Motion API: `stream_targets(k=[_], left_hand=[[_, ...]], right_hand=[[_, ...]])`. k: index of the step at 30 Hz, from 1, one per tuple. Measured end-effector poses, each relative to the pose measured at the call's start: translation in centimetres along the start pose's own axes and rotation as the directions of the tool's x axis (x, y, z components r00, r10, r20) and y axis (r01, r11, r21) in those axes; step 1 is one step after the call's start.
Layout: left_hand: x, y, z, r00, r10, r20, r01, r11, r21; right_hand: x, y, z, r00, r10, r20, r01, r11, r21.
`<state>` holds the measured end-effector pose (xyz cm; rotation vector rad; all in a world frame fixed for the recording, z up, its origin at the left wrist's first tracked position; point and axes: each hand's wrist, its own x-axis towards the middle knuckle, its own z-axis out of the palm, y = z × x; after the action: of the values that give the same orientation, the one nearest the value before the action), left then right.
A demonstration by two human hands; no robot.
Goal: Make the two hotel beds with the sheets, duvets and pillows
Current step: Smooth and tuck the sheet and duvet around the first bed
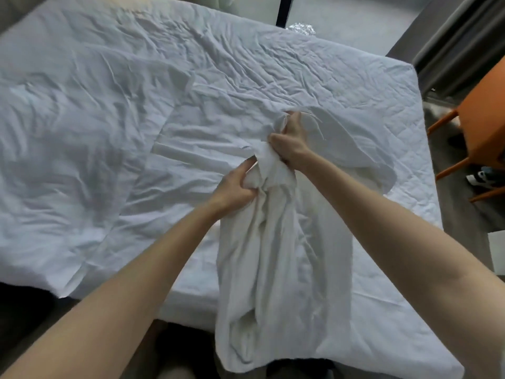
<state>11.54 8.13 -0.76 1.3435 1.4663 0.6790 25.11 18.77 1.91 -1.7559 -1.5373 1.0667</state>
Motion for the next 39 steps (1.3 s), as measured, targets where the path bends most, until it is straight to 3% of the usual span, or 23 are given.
stream_targets(k=[3, 5, 7, 9, 12, 14, 20, 26, 30, 34, 39], left_hand=[[0.9, -3.4, -8.2, 0.996, -0.033, -0.079, 0.041, 0.994, 0.097], [1.7, -6.2, -13.0, 0.982, -0.084, -0.171, 0.111, 0.982, 0.155], [2.4, -9.0, -17.1, 0.954, -0.180, -0.240, 0.222, 0.961, 0.163], [2.3, -11.9, -19.8, 0.918, -0.333, -0.215, 0.371, 0.913, 0.171], [1.5, -15.1, -21.4, 0.900, -0.420, -0.115, 0.435, 0.881, 0.187], [1.4, -16.0, -20.8, 0.898, -0.434, -0.076, 0.440, 0.871, 0.217], [4.0, -16.1, -17.9, 0.899, -0.431, -0.077, 0.437, 0.866, 0.243], [6.7, -18.7, -15.7, 0.841, -0.526, -0.126, 0.540, 0.803, 0.252], [8.0, -22.1, -15.0, 0.791, -0.577, -0.204, 0.610, 0.773, 0.174], [7.8, -22.6, -14.2, 0.817, -0.465, -0.341, 0.546, 0.815, 0.194], [5.5, -20.4, -16.2, 0.836, -0.235, -0.495, 0.408, 0.870, 0.277]], right_hand=[[1.2, -5.4, 7.6, 0.997, -0.063, 0.034, 0.061, 0.997, 0.055], [2.2, -8.3, 12.2, 0.986, -0.064, 0.154, 0.047, 0.993, 0.112], [3.1, -10.3, 15.9, 0.941, 0.000, 0.338, -0.049, 0.990, 0.134], [3.6, -10.4, 18.2, 0.924, 0.036, 0.382, -0.058, 0.997, 0.045], [3.0, -7.7, 19.1, 0.924, 0.068, 0.377, -0.019, 0.991, -0.131], [2.2, -4.9, 18.5, 0.927, 0.159, 0.341, -0.085, 0.971, -0.221], [1.8, 0.6, 15.1, 0.916, 0.348, 0.201, -0.327, 0.936, -0.129], [4.6, 3.2, 14.1, 0.930, 0.326, 0.169, -0.303, 0.942, -0.147], [6.1, 5.6, 15.1, 0.915, 0.333, 0.228, -0.268, 0.924, -0.273], [5.4, 8.2, 16.1, 0.889, 0.293, 0.353, -0.125, 0.896, -0.427], [3.9, 9.2, 16.0, 0.913, 0.220, 0.344, -0.035, 0.883, -0.469]])
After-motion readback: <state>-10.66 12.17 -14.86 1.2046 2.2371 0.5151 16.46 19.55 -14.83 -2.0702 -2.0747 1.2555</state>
